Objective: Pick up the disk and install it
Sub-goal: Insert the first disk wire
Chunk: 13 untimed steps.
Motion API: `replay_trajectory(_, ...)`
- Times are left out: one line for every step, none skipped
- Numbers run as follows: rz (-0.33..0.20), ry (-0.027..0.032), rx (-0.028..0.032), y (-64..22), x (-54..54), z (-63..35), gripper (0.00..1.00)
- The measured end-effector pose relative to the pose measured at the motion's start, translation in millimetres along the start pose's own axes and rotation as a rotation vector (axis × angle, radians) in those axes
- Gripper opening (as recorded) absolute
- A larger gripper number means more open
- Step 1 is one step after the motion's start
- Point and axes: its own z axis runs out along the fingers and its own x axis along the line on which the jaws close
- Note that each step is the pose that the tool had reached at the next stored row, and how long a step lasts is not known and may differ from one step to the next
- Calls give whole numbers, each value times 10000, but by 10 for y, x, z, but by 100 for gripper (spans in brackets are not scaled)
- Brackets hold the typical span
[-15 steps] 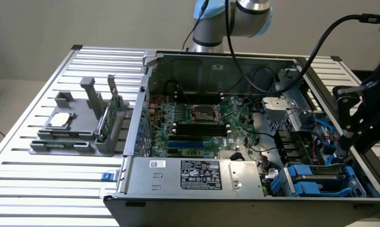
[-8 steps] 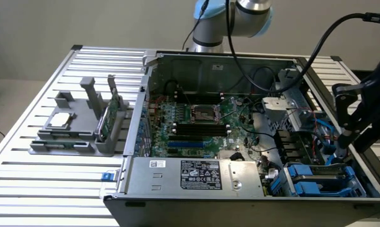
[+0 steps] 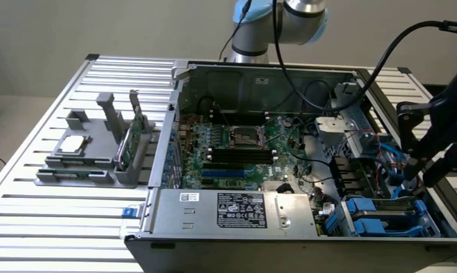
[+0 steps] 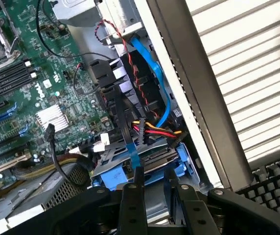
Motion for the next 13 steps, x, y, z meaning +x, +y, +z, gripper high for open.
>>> replay_trajectory(111, 5, 3, 2, -2, 9, 31)
replay_trajectory(218, 10, 5, 4, -5, 18, 31)
replay_trajectory(316, 15, 7, 6, -9, 25, 31)
replay_trajectory(409, 19, 9, 9, -15, 33, 31)
replay_trajectory(480, 22, 12, 13, -23, 39, 31)
replay_trajectory(548, 25, 14, 18, -32, 45, 31)
replay_trajectory(615, 29, 15, 23, -40, 53, 31)
replay_trajectory(679, 31, 16, 28, -49, 60, 31)
replay_trajectory(741, 34, 18, 33, -59, 67, 31)
replay_trajectory(808, 39, 18, 38, -69, 76, 31)
replay_trajectory(872, 41, 20, 43, -79, 84, 31)
replay_trajectory(935, 45, 21, 48, -88, 92, 31)
replay_trajectory(996, 47, 22, 53, -97, 100, 31)
